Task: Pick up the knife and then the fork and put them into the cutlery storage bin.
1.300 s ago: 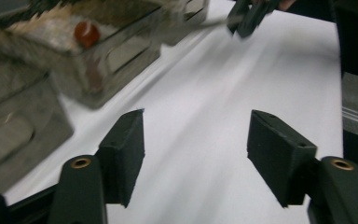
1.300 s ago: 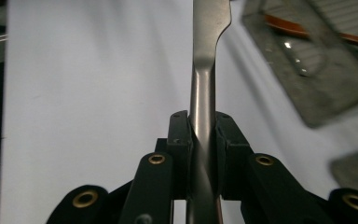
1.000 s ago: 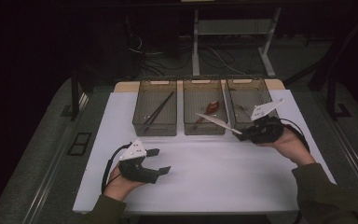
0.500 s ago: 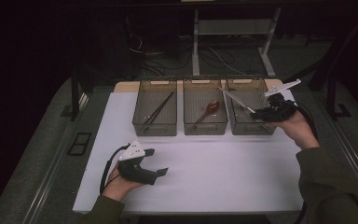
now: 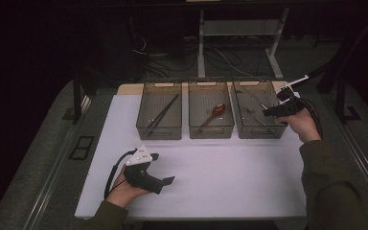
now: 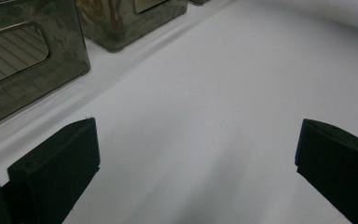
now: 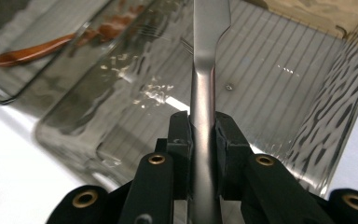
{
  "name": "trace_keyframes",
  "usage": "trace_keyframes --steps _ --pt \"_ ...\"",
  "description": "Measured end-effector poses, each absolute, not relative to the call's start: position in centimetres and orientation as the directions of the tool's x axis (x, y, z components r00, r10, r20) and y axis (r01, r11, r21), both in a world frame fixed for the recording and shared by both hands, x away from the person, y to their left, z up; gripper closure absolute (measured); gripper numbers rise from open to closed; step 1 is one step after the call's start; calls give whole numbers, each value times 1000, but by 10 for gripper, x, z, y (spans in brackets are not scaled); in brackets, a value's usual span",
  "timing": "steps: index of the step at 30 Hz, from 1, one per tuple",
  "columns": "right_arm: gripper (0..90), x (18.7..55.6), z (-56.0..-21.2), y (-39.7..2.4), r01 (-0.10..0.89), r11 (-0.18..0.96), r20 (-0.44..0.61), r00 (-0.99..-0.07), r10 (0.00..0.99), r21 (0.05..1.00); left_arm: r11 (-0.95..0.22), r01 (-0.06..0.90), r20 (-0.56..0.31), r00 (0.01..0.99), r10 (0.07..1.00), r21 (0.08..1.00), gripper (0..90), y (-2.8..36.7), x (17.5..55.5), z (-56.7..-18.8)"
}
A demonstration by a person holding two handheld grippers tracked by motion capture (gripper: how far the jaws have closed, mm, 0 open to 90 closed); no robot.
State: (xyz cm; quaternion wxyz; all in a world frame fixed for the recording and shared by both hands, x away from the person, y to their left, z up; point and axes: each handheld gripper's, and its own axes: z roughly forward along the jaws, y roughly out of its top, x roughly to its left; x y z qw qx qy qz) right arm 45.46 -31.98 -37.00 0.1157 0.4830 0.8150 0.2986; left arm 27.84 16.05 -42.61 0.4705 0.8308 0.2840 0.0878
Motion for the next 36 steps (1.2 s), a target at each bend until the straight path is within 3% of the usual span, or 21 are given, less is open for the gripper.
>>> trace_keyframes --steps 13,20,27,36 --pt "780 472 -391 -313 780 322 102 -439 893 536 -404 397 -125 824 553 824 0 161 280 -427" --pt "774 472 -386 -313 767 290 129 -433 892 572 -402 396 -127 824 551 826 0 160 280 -427" --pt "667 468 -383 -315 749 289 138 -450 882 596 -403 397 -125 823 554 825 0 160 280 -427" --pt "445 457 -368 -316 698 251 171 -475 863 671 -415 396 -118 824 554 819 0 160 281 -428"
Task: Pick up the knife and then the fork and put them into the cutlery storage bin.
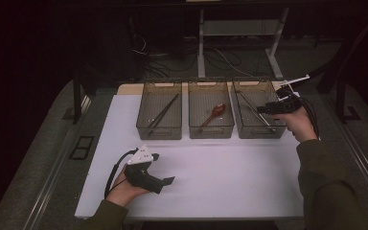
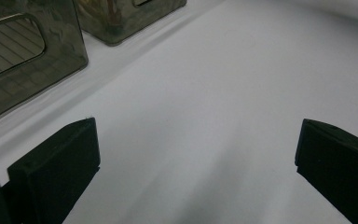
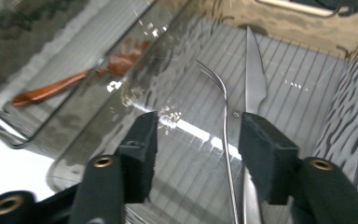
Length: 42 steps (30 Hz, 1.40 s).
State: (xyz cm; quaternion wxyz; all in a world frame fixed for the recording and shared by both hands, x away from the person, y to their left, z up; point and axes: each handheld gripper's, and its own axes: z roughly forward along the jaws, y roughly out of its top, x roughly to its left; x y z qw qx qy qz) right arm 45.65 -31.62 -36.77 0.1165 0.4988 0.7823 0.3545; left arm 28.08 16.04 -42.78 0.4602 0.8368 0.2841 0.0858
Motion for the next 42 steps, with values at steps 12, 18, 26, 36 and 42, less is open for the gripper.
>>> trace_keyframes --steps 12,18,26,36,42 --pt "343 432 -362 -317 617 242 158 -521 839 749 -411 394 -111 819 563 822 0 163 282 -430" --pt "306 414 -362 -317 572 231 157 -548 821 787 -411 387 -102 819 565 825 0 163 283 -431" --pt "270 384 -361 -312 526 235 155 -594 790 817 -413 388 -92 810 579 824 0 163 282 -431" --pt "201 349 -380 -300 480 283 99 -627 773 831 -412 390 -97 812 576 823 0 161 281 -431" --pt "189 330 -391 -296 464 296 86 -641 763 835 -406 390 -98 810 579 826 0 162 280 -430"
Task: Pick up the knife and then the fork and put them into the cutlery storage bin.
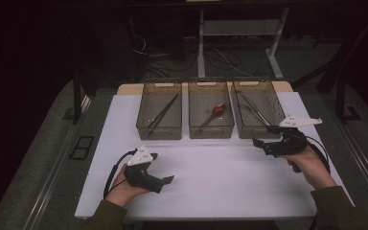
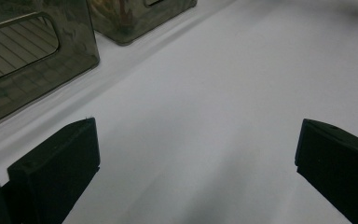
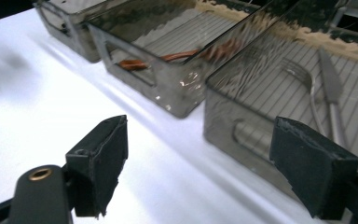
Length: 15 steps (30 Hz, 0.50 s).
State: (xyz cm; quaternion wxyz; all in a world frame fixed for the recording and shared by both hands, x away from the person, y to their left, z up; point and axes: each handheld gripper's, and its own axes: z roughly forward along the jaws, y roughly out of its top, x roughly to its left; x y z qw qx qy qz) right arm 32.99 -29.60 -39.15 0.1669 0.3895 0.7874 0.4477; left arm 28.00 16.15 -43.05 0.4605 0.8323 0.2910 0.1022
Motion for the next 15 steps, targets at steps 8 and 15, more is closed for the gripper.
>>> trace_keyframes --steps 8,15 --pt "187 310 -408 -294 461 313 74 -648 758 831 -415 380 -87 815 572 827 0 161 279 -430" --pt "187 295 -418 -294 449 320 70 -661 747 834 -415 381 -90 816 570 826 0 160 278 -429"
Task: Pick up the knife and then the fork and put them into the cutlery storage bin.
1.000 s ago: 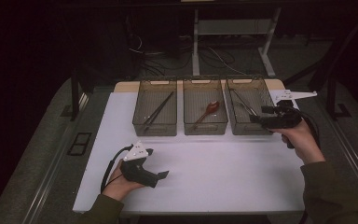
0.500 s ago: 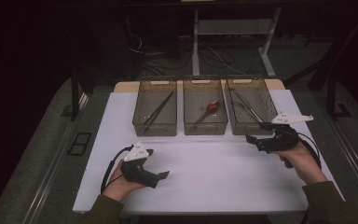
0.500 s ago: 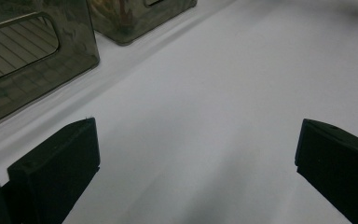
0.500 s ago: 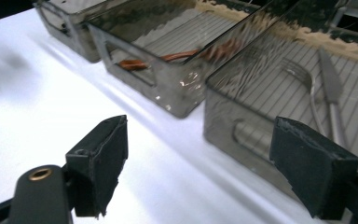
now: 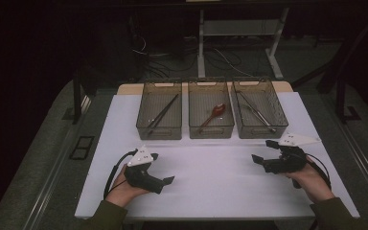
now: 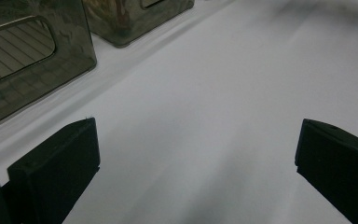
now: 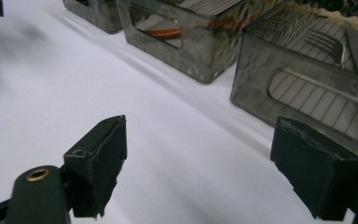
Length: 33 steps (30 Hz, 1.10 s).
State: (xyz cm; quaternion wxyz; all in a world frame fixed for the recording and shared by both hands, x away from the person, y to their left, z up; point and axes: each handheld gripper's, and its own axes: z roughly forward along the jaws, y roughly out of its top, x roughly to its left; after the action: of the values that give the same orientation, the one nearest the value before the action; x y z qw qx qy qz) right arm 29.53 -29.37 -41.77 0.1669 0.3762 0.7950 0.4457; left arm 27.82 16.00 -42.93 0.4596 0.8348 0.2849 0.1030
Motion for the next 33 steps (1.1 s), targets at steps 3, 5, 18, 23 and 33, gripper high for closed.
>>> trace_keyframes --steps 3,5,18,23,33 --pt "186 290 -421 -294 450 321 73 -665 743 833 -416 378 -89 819 567 827 0 160 278 -429" --pt "186 286 -423 -294 452 322 75 -667 741 832 -413 381 -92 817 569 827 0 159 277 -429" --pt "186 271 -434 -299 465 308 95 -662 743 830 -409 381 -99 820 564 830 0 159 277 -429" --pt "170 267 -436 -299 470 302 104 -661 743 829 -408 380 -99 821 562 830 0 159 277 -429" --pt "124 259 -443 -301 479 290 129 -667 734 828 -407 380 -104 824 557 830 0 157 276 -429"
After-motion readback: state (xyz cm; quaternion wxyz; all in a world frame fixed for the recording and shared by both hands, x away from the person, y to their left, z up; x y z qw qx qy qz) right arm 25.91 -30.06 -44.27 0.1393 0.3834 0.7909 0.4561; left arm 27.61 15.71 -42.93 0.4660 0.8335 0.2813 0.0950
